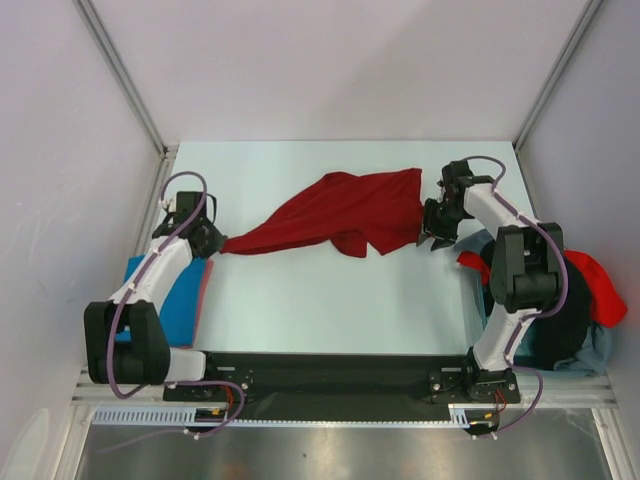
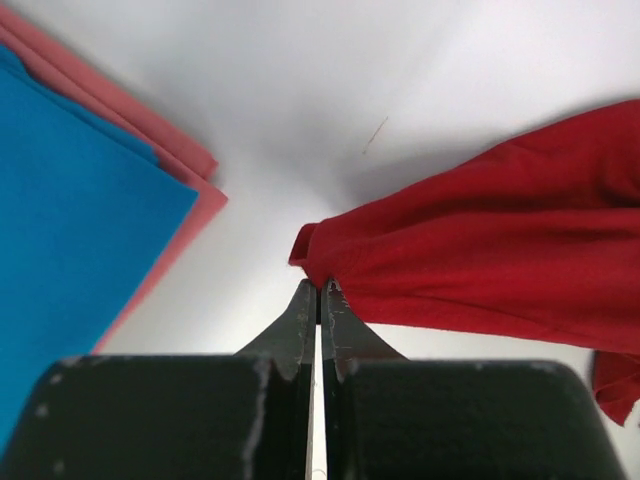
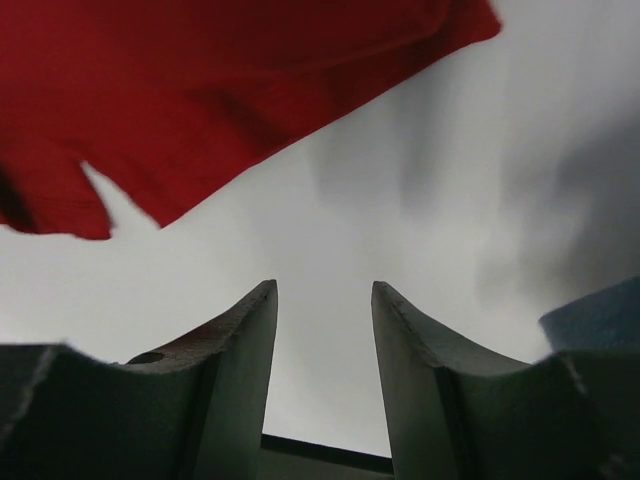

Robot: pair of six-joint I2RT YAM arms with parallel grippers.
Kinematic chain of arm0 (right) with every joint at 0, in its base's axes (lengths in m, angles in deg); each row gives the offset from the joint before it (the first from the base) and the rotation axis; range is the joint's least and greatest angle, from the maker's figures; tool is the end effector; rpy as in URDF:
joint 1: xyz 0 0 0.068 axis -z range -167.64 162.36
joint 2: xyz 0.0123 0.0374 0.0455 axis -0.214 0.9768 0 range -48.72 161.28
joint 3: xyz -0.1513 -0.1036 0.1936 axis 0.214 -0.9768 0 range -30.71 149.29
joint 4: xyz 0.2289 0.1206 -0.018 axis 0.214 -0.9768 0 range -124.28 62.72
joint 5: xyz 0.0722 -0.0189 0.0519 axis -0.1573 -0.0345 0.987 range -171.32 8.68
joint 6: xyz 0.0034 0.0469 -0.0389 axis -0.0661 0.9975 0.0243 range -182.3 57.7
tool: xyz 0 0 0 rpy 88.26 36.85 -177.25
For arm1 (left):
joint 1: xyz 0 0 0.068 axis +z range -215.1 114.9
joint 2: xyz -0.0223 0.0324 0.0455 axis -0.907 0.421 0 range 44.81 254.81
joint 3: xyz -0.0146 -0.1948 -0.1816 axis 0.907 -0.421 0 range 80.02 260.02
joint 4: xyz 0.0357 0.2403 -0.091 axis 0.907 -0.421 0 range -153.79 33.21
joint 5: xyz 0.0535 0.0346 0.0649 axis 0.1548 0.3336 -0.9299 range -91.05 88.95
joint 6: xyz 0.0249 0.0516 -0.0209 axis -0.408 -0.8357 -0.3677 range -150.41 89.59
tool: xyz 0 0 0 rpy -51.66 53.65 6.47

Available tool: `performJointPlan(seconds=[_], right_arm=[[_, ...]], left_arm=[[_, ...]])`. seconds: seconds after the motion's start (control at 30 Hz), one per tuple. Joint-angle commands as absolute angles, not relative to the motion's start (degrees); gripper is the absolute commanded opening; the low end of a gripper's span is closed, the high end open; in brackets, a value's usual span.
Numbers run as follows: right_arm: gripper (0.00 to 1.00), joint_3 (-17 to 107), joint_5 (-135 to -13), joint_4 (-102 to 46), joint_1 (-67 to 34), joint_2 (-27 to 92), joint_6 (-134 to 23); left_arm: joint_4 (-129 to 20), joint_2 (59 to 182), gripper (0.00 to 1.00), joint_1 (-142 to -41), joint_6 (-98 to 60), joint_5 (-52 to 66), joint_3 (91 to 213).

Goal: Fold and stack the t-shirts
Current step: Flatten the tshirt out

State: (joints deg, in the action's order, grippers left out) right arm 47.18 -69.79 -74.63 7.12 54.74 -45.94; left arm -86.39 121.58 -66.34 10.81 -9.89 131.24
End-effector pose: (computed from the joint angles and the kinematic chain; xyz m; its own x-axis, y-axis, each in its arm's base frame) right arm 0.3573 0.0419 0.1999 -0.9551 0.1896 -0.2279 0.1262 0.9556 0.2661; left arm 0.2741 0.0010 0.2161 -0.5734 -0.6389 -0.5129 -0.5906 0.7562 -0.2816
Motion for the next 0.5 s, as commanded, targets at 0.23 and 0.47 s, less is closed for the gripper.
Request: performJointPlan(seconds=[0.23, 0.47], right_arm=[[0.41, 53.75, -75.43, -75.18, 7.96, 62.28, -48.50], [0.46, 56.48, -74.11, -73.17, 7.09, 66.24, -48.94]], left_arm=[[-85.62, 130.31, 0.00, -61.23, -2.54, -11.34, 145.13], [-84.82, 137.62, 0.00, -60.97, -3.33, -4.66, 149.63]])
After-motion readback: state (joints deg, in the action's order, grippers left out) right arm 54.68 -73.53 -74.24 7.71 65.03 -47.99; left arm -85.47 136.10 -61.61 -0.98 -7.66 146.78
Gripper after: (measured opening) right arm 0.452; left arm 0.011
